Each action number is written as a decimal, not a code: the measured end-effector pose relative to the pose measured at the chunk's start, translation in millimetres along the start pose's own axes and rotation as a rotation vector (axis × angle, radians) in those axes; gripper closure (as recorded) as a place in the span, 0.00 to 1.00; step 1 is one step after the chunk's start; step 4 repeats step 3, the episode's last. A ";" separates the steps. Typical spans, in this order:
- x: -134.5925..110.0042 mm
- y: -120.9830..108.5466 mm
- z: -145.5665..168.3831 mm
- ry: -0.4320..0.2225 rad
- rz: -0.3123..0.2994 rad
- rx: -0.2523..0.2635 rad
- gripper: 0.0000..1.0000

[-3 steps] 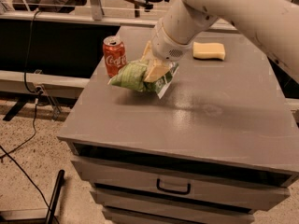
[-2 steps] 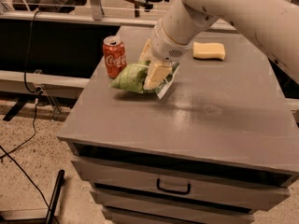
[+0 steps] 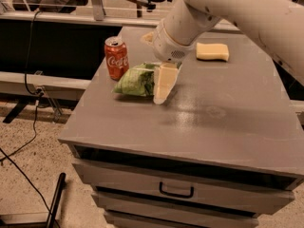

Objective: Move green jalapeno chip bag near coke can

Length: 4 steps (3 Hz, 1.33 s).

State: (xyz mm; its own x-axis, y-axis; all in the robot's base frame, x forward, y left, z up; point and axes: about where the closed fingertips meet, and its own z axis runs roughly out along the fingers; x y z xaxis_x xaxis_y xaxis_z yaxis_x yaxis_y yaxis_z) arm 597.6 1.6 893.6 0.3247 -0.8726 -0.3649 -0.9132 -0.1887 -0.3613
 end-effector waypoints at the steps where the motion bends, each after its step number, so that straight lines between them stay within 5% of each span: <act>1: 12.9 1.4 -12.7 0.016 0.006 0.011 0.00; 2: 50.9 5.6 -51.0 0.081 0.047 0.057 0.00; 4: 50.9 5.7 -51.0 0.081 0.047 0.057 0.00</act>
Offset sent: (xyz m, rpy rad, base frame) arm -0.0018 -0.1137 0.0393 -0.0702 -0.0752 -0.1610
